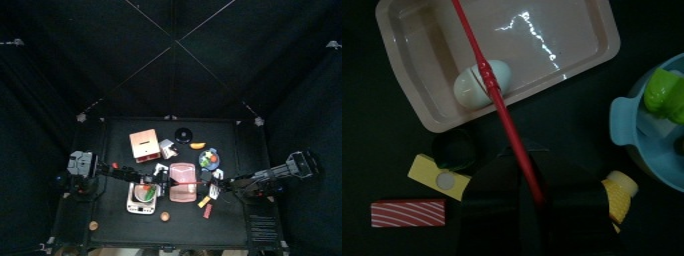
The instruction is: Cut egg
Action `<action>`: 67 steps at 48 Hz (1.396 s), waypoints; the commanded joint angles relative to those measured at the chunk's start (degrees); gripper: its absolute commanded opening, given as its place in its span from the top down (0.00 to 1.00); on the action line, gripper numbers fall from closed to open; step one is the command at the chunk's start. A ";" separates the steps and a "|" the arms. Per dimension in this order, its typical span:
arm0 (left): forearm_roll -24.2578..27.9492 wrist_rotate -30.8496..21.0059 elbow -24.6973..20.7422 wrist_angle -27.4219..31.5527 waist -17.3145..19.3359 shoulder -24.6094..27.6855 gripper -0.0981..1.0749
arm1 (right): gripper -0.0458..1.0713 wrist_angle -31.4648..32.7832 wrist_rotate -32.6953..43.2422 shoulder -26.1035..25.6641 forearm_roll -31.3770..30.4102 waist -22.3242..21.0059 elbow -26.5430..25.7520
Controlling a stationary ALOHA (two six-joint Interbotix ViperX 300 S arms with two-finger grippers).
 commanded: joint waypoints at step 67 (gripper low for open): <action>-0.88 0.18 -5.98 5.71 -0.35 3.16 0.59 | 0.66 -1.49 0.26 0.09 -1.32 1.76 0.79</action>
